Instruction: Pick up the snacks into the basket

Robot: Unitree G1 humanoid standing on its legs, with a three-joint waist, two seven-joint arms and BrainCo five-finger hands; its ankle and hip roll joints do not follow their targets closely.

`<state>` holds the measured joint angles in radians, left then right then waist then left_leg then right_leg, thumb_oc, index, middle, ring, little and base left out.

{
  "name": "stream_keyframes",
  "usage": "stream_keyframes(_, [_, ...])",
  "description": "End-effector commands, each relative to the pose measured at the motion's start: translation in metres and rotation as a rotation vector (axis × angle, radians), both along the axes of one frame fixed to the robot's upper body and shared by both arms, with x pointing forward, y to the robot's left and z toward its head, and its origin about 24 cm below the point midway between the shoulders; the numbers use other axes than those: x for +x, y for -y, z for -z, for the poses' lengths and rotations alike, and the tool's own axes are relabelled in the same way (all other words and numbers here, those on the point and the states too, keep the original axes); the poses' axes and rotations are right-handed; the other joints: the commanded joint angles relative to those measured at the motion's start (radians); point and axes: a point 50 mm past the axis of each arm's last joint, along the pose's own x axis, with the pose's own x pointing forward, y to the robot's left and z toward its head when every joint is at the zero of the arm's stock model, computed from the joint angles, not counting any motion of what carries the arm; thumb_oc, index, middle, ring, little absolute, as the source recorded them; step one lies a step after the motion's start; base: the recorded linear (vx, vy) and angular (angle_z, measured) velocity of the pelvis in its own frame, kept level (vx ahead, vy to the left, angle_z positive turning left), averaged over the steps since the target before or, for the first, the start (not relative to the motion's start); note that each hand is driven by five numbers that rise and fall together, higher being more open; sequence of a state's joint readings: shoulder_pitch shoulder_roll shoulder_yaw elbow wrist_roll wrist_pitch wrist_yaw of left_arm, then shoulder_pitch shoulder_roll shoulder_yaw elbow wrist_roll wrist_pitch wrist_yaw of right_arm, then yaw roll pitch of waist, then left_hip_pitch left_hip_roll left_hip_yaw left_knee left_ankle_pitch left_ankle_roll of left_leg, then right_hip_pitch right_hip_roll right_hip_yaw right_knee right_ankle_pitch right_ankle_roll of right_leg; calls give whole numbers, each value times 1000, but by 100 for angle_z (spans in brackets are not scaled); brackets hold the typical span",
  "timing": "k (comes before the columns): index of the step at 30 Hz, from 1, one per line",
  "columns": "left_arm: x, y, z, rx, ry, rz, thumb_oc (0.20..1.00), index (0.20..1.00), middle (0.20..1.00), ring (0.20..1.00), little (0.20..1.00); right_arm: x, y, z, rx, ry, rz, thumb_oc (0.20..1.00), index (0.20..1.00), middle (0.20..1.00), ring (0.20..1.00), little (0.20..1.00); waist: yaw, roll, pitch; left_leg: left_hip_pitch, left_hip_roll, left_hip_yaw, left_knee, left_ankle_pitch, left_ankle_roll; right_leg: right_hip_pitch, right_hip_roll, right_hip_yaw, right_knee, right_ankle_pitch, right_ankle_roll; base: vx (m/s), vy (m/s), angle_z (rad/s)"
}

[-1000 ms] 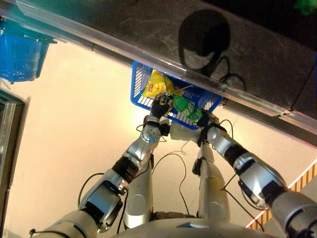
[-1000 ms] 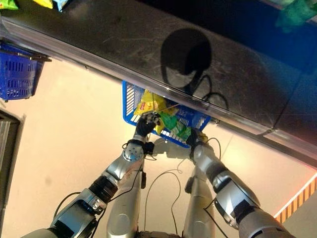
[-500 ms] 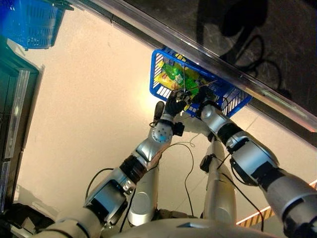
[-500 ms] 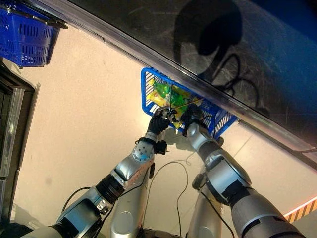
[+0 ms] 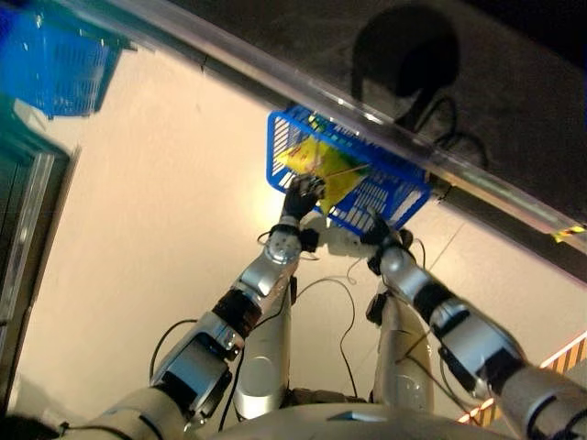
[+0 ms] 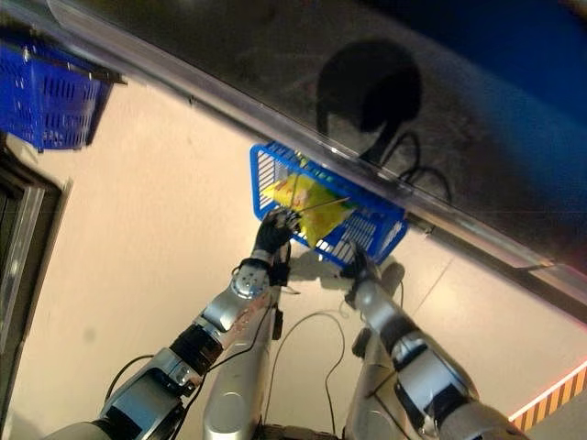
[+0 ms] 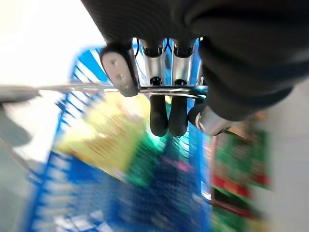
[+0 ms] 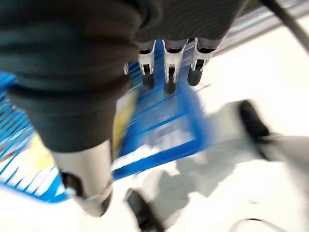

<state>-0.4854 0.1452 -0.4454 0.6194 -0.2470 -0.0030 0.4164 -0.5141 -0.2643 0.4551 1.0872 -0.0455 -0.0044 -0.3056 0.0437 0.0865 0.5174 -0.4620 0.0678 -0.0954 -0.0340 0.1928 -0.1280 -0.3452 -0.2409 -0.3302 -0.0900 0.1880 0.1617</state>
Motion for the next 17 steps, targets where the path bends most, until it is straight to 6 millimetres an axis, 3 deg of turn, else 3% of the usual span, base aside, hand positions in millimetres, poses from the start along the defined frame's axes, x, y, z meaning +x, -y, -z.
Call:
stream_keyframes(1, [3,-27,-3,96,52,-61,200,200,200,200,200,-19,32,13,-38,-65,94,1000,1000,1000,1000,1000,-4,-45,3,111,-77,63,-53,-54,32,-24,38,92,32,-2,11,6,2,-25])
stream_keyframes(2, [3,-27,-3,96,52,-61,200,200,200,200,200,-19,32,13,-38,-65,94,1000,1000,1000,1000,1000,-4,-45,3,111,-77,63,-53,-54,32,-24,38,92,32,-2,11,42,-22,-27])
stream_keyframes(3, [-8,-49,23,158,-54,-107,200,200,200,200,200,-39,48,26,-35,-109,163,1000,1000,1000,1000,1000,-20,-56,3,170,-74,75,-53,-66,37,24,46,106,37,-14,8,60,-24,-23])
stream_keyframes(6, [-33,-78,66,204,-256,-203,200,200,200,200,200,-65,59,41,14,-153,267,1000,1000,1000,1000,1000,-46,-68,-15,261,-66,88,-53,-89,48,93,63,127,49,-37,0,87,-44,-26])
stream_keyframes(8, [-43,-83,77,214,-308,-210,200,200,200,200,200,-73,61,46,26,-174,291,1000,1000,1000,1000,1000,-49,-69,-35,272,-65,91,-53,-91,49,102,65,130,49,-40,-1,117,-52,-21])
stream_keyframes(9, [-73,-94,110,231,-492,-245,200,200,200,200,200,-99,66,62,58,-265,373,1000,1000,1000,1000,1000,-57,-73,-87,312,-51,98,-53,-103,50,136,75,132,52,-59,-7,117,-47,-18])
stream_keyframes(10, [-73,-94,110,230,-493,-245,200,200,200,200,200,-99,67,63,58,-266,373,1000,1000,1000,1000,1000,-57,-72,-87,313,-51,98,-53,-103,50,137,75,132,51,-59,-7,188,-76,-22])
stream_keyframes(12, [-105,-102,137,256,-668,-242,200,200,200,200,200,-125,74,76,93,-357,466,1000,1000,1000,1000,1000,-63,-72,-139,353,-39,105,-53,-116,50,170,85,136,53,-74,-11,176,-75,-18])
stream_keyframes(13, [-138,-108,156,253,-812,-249,200,200,200,200,200,-156,79,89,88,-477,525,1000,1000,1000,1000,1000,-65,-68,-195,394,-30,110,-53,-131,50,207,93,139,51,-90,-16,238,-96,-16])
stream_keyframes(17, [-179,-109,173,163,-933,-308,200,200,200,200,200,-188,75,101,105,-579,554,1000,1000,1000,1000,1000,-62,-60,-299,454,-19,119,-52,-148,49,272,109,136,38,-114,-22,191,-92,-8])
